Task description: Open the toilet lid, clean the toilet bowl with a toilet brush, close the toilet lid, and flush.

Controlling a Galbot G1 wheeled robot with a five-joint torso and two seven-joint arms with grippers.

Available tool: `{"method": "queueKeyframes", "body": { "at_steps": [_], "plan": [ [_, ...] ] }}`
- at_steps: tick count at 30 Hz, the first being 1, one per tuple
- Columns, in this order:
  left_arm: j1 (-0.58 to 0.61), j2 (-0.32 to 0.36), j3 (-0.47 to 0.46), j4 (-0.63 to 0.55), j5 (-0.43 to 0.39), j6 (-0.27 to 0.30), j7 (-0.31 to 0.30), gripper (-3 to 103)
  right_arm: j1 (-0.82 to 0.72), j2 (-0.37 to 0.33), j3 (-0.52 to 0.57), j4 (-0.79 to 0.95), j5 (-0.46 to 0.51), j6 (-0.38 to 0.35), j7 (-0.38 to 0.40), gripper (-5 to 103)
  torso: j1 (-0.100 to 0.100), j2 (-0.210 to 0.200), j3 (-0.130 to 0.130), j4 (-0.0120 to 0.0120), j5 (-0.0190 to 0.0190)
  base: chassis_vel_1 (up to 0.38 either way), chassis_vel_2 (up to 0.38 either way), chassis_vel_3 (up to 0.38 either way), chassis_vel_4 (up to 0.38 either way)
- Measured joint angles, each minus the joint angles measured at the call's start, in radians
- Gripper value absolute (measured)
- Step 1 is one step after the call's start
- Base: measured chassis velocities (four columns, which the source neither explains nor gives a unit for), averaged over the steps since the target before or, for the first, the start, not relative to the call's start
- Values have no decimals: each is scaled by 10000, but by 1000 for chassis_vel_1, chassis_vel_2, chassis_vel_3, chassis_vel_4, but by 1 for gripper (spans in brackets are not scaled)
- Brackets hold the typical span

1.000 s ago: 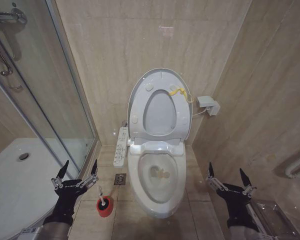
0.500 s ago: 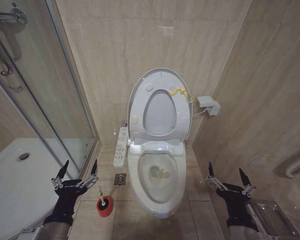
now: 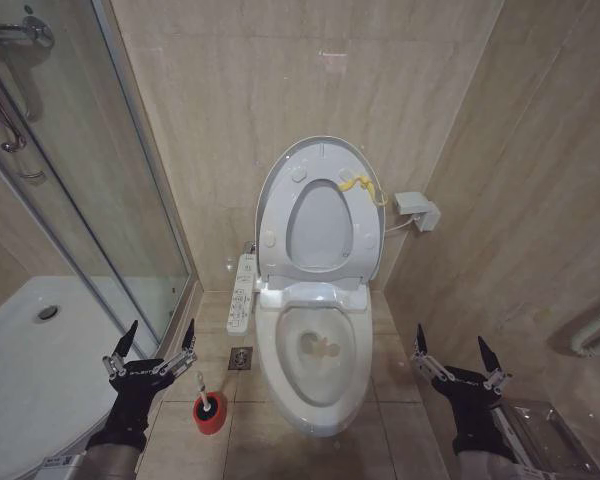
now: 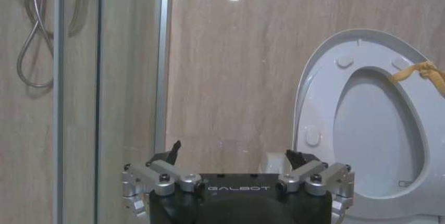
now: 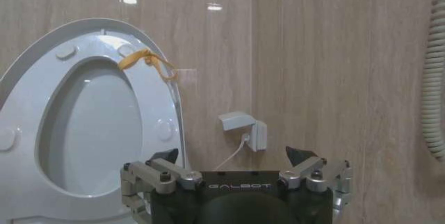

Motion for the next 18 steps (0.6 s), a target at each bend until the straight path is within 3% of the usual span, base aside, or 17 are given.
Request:
{"method": "queueKeyframes", "body": {
  "at_steps": [18],
  "plan": [
    [0, 0, 0, 0, 0, 0, 0, 100, 2, -2, 0, -2, 8, -2, 6, 100, 0, 0, 0, 0, 0, 0, 0, 0, 0]
  ]
}}
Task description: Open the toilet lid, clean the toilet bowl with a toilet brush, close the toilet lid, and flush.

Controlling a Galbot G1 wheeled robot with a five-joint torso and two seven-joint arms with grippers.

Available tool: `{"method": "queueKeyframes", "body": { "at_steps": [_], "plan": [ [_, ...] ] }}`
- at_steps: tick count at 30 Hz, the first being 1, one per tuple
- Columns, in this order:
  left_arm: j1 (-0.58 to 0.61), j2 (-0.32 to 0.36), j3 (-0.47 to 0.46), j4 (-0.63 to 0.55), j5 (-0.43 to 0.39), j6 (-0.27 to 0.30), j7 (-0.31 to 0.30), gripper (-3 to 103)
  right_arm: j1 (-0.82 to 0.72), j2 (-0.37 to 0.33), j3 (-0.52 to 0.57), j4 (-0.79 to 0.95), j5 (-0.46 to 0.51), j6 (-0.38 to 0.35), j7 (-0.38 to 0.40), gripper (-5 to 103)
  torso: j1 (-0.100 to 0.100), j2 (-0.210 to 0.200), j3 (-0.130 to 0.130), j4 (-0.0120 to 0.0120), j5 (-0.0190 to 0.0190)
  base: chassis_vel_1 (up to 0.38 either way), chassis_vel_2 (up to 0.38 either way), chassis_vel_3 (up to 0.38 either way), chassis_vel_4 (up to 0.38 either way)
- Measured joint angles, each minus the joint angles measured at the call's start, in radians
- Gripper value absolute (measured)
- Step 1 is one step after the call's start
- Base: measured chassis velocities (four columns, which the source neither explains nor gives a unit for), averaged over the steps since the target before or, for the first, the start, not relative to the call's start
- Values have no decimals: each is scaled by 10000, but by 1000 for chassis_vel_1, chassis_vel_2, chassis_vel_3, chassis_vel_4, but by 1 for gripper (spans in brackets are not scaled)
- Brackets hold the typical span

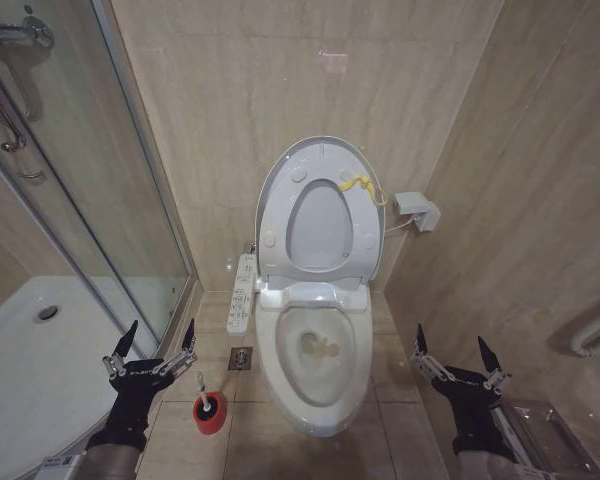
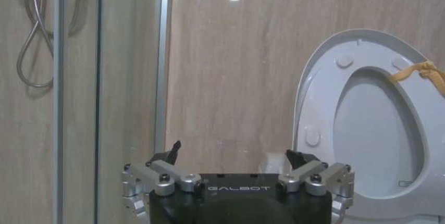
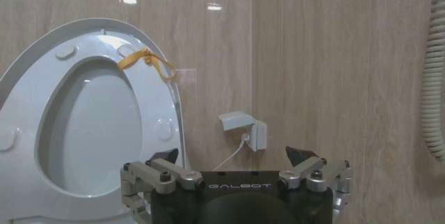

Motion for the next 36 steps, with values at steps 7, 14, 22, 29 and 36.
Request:
{"method": "queueKeyframes", "body": {
  "at_steps": [7, 14, 22, 29, 36],
  "plan": [
    [0, 0, 0, 0, 0, 0, 0, 100, 0, 0, 0, 0, 3, -1, 0, 100, 0, 0, 0, 0, 0, 0, 0, 0, 0],
    [0, 0, 0, 0, 0, 0, 0, 100, 0, 0, 0, 0, 4, 0, 0, 100, 0, 0, 0, 0, 0, 0, 0, 0, 0],
    [0, 0, 0, 0, 0, 0, 0, 100, 0, -1, 0, 0, 5, -1, 0, 100, 0, 0, 0, 0, 0, 0, 0, 0, 0],
    [-269, -6, 51, 276, -70, 59, 60, 100, 2, -1, -1, -1, 6, -1, 0, 100, -1, 0, 0, 2, 5, 0, 0, 0, 0],
    [-2100, -59, 422, 2248, -674, 592, 565, 100, 2, -1, -2, -1, 6, -1, 0, 100, 0, 0, 0, -2, -2, 0, 0, 0, 0]
  ]
}}
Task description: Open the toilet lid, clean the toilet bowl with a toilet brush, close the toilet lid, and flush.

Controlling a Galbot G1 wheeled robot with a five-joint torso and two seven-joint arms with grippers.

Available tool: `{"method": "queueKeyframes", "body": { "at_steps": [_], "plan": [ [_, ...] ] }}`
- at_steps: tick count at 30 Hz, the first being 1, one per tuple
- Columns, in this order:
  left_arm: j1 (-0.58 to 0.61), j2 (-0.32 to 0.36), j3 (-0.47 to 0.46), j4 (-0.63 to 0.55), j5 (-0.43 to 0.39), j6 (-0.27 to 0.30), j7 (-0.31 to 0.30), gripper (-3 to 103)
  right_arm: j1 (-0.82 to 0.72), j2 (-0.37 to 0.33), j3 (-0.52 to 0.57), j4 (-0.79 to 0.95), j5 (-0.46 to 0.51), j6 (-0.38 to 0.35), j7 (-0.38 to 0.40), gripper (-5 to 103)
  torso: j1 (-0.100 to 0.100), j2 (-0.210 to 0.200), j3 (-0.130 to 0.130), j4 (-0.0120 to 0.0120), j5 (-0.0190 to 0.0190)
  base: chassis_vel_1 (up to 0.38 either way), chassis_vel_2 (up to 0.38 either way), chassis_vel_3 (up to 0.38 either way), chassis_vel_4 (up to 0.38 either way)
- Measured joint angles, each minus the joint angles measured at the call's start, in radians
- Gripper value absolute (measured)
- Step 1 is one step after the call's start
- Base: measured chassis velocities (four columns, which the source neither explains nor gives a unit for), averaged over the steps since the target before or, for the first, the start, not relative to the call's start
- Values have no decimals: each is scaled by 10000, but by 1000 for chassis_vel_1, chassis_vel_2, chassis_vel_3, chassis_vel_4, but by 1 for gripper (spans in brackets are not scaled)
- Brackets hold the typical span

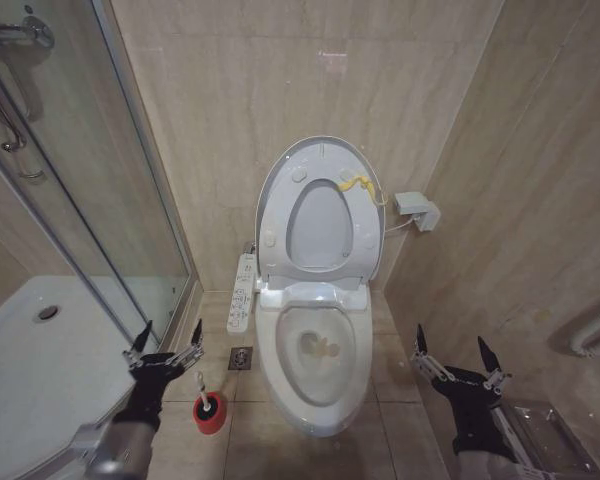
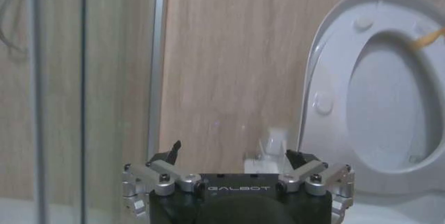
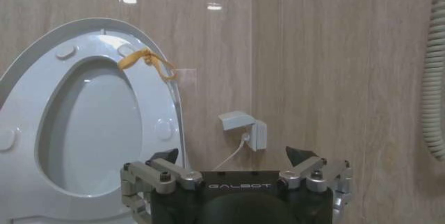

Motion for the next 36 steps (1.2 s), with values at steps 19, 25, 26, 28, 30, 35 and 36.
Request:
{"method": "queueKeyframes", "body": {
  "at_steps": [19, 25, 26, 28, 30, 35, 36],
  "plan": [
    [-2887, -106, 598, 3112, -889, 823, 837, 98, 0, 0, 2, 0, -3, 0, 1, 100, 0, 0, 0, 4, 3, 0, 0, 0, 0],
    [-2299, -324, 673, 2568, 698, -40, 1259, 100, 0, 0, 2, 0, -3, 0, 1, 100, 0, 0, -1, 3, 2, 0, 0, 0, 0],
    [-2162, -372, 689, 2429, 1052, -238, 1353, 100, 0, 0, 2, 0, -3, 0, 1, 100, 0, 0, -1, 3, 3, 0, 0, 0, 0],
    [-1986, -438, 710, 2257, 1521, -492, 1475, 100, 0, 0, 2, 0, -3, 0, 1, 100, 0, 0, -1, 2, 3, 0, 0, 0, 0],
    [-1684, -545, 742, 1958, 2318, -929, 1679, 96, 0, 1, 2, 0, -3, 0, 1, 100, -1, 0, -1, 3, 3, 0, 0, 0, 0],
    [-1458, -623, 767, 1745, 2899, -1254, 1836, 96, 0, 1, 2, 0, -3, 0, 1, 100, -2, 0, -1, 2, 3, 0, 0, 0, 0],
    [-1450, -625, 767, 1735, 2919, -1263, 1840, 96, 0, 0, 2, 0, -3, 0, 1, 100, -2, 0, -1, 2, 2, 0, 0, 0, 0]
  ]
}}
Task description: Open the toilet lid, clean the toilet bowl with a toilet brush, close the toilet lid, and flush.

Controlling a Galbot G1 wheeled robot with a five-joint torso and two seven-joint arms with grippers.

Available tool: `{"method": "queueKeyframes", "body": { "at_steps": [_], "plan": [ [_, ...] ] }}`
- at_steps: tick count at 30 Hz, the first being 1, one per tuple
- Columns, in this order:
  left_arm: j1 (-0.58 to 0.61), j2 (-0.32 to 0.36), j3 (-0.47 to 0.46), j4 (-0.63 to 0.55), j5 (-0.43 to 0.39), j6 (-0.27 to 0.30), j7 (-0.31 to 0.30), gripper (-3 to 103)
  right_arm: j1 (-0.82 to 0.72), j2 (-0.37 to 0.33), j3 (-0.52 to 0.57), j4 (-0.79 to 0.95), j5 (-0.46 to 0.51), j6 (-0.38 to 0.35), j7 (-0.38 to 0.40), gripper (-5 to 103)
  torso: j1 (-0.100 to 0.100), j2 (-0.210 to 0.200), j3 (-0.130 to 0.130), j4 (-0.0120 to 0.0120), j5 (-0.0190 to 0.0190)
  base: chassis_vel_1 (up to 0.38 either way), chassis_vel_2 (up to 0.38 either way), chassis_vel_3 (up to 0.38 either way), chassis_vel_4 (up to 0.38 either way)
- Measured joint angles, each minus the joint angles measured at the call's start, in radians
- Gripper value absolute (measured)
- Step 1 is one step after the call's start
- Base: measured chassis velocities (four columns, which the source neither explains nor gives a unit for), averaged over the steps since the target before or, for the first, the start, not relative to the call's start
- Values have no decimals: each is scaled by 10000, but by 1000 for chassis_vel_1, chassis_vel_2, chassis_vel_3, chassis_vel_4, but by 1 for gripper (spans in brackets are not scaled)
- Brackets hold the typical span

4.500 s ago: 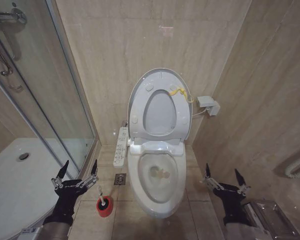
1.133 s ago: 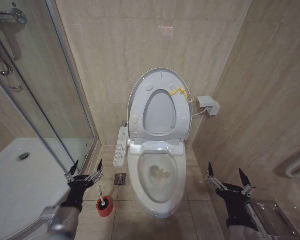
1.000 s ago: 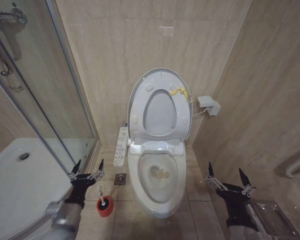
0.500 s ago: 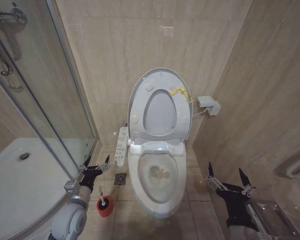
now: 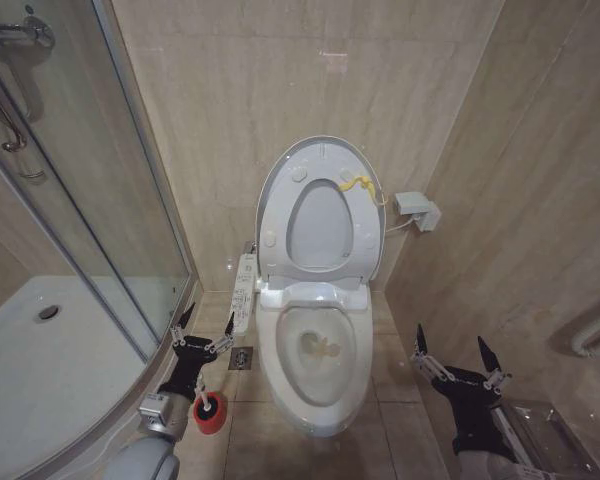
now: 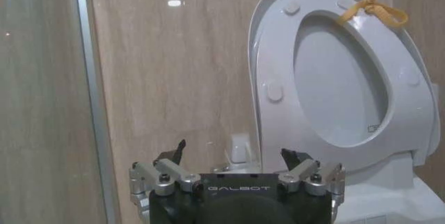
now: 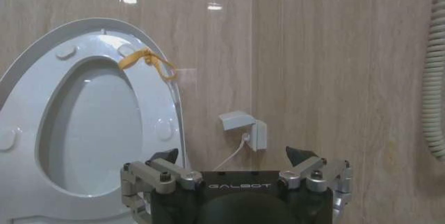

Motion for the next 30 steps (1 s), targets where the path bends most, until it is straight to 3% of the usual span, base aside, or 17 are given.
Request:
{"method": "queueKeyframes", "body": {
  "at_steps": [4, 8, 9, 12, 13, 15, 16, 21, 23, 24, 25, 27, 30],
  "plan": [
    [26, -10, 0, -4, 36, -49, 11, 94, 0, 0, 0, 0, 0, 0, 0, 100, 1, 0, 0, -2, 0, 0, 0, 0, 0],
    [974, -323, -170, 1099, 424, -1287, 110, 94, 0, -1, 0, 0, 0, 0, 0, 100, 1, 0, 1, 0, -1, 0, 0, 0, 0],
    [974, -323, -170, 1099, 424, -1287, 110, 94, 0, -1, 0, 0, 0, 0, 0, 100, 1, 0, 1, 0, -1, 0, 0, 0, 0],
    [1896, -617, -346, 2187, 760, -2470, 186, 92, 0, 0, 1, 0, 0, 0, 0, 100, 0, 0, 0, 4, -2, 0, 0, 0, 0],
    [2080, -672, -371, 2403, 823, -2685, 201, 92, 0, -1, 1, 0, 0, 0, 0, 100, 0, 0, 1, 12, -3, 0, 0, 0, 0],
    [2146, -699, -389, 2491, 853, -2802, 206, 92, 1, 0, 0, 0, 0, 0, 0, 100, 0, 0, 0, 6, -1, 0, 0, 0, 0],
    [2181, -710, -405, 2538, 866, -2869, 208, 100, 0, 0, 0, 0, 0, 0, 0, 100, -1, 1, -1, 0, -1, 0, 0, 0, 0],
    [2169, -805, -404, 2489, 869, -2957, 195, 100, 0, 0, 1, 0, 0, 0, 0, 100, 0, 1, 1, -2, 1, 0, 0, 0, 0],
    [2057, -1008, -304, 2230, 847, -3090, 123, 100, 1, 0, 3, 0, 0, 0, 1, 100, 1, 0, 2, 7, 4, 0, 0, 0, 0],
    [1762, -1471, -4, 1615, 782, -3397, -3, 100, 1, 1, -1, -1, 0, 0, -1, 100, 2, 1, 1, 4, -5, 0, 0, 0, 0],
    [1638, -1652, 66, 1360, 766, -3561, -40, 100, 1, 1, 2, 0, -1, 1, 2, 100, 1, 3, -2, -16, -5, 0, 0, 0, 0],
    [1545, -1721, 35, 1325, 819, -3823, 34, 100, 1, 0, 1, -1, 0, 1, 1, 100, 1, 1, 1, -1, 7, -26, -12, 2, -20],
    [1375, -1766, 54, 1312, 873, -4222, 178, 100, 1, 0, 4, 0, 0, 1, 4, 100, 2, 2, 1, -3, 0, -17, -6, -9, -13]
  ]
}}
